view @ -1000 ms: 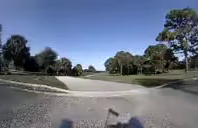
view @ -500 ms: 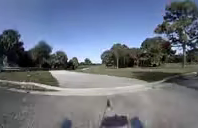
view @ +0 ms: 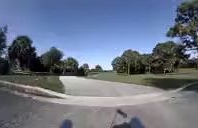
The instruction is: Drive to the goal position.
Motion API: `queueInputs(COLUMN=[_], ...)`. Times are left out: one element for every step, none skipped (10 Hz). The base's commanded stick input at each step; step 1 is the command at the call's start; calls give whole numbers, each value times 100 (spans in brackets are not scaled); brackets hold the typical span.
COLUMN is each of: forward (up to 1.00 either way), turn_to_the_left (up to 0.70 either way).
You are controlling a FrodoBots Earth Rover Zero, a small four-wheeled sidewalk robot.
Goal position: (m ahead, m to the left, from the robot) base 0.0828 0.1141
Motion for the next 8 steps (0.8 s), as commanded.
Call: queueInputs(forward=[85,85,85,85,85,85,85,85], turn_to_the_left=[23,5,0,0,0,0,0,0])
